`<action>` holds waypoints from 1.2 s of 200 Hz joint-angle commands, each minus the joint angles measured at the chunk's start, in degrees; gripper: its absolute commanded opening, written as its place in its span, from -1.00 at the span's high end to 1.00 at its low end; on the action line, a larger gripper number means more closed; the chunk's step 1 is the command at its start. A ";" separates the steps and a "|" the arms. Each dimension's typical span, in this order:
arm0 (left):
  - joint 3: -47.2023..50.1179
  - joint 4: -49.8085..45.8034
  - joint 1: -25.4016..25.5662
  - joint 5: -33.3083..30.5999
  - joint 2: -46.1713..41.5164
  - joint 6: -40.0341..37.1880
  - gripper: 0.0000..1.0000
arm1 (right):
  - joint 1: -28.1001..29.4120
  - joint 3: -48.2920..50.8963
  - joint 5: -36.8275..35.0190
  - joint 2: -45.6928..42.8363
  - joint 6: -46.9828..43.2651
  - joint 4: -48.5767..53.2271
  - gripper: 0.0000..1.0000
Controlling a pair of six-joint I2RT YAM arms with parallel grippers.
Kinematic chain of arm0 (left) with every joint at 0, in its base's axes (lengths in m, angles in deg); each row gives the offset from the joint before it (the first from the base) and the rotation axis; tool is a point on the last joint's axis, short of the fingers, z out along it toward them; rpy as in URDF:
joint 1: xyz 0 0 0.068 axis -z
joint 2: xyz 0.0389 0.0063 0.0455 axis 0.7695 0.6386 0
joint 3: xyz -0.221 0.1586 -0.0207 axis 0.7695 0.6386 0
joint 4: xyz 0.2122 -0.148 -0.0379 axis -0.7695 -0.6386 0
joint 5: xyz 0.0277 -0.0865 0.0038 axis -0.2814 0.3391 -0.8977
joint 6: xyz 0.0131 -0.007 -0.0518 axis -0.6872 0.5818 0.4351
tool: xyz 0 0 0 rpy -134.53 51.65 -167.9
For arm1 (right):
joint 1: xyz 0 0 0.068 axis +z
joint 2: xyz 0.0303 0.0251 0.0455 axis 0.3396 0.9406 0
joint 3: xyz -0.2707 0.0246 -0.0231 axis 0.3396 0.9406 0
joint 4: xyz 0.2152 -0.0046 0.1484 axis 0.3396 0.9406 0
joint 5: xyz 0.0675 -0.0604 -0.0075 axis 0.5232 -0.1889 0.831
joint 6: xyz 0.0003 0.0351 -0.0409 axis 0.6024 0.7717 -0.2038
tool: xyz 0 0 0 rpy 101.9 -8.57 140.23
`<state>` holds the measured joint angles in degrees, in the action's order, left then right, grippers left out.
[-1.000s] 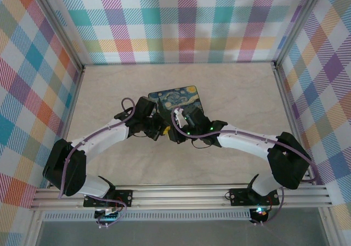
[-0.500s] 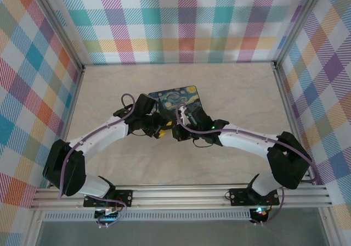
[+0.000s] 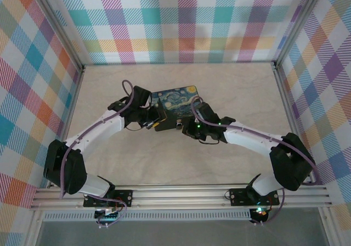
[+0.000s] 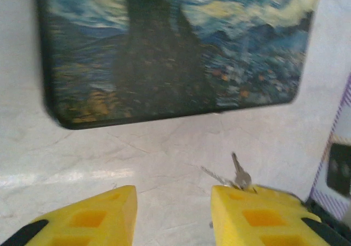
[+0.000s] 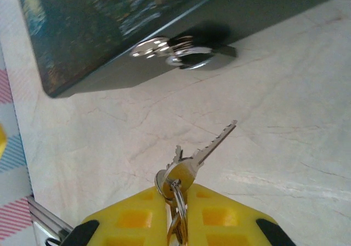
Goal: Unlock the padlock with the key
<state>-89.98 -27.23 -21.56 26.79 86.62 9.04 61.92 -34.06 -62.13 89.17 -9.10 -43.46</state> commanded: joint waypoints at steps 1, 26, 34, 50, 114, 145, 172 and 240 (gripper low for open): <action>1.15 5.63 2.58 8.97 -2.37 -15.06 0.27 | -2.24 -0.80 -1.01 -0.02 8.75 3.45 0.79; 4.35 9.72 4.58 14.14 -2.65 -21.00 0.29 | -4.55 -1.01 -0.10 1.21 13.88 3.45 0.79; 5.44 11.31 5.17 14.94 -2.54 -21.85 0.31 | -5.04 -0.80 0.13 1.42 15.69 3.12 0.79; 7.84 14.49 6.45 14.52 -2.58 -23.58 0.33 | -5.39 -0.79 0.40 1.87 18.86 3.12 0.79; 9.79 20.55 16.05 1.40 0.45 -30.49 0.46 | -5.50 -0.79 2.86 3.29 26.72 3.05 0.79; 9.70 22.60 17.77 -1.27 3.25 -30.57 0.48 | -5.58 -0.96 3.71 3.29 27.91 2.94 0.79; 10.21 23.90 18.13 -4.18 4.87 -29.85 0.49 | -5.67 -1.49 3.90 2.84 27.94 3.31 0.78; 11.62 27.83 17.84 -6.78 6.27 -24.46 0.47 | -5.68 -0.30 5.01 2.61 29.15 0.66 0.78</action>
<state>-79.05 -1.96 -3.99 21.32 92.02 -18.44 56.35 -34.15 -57.96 92.10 18.04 -42.08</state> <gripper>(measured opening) 0.256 0.114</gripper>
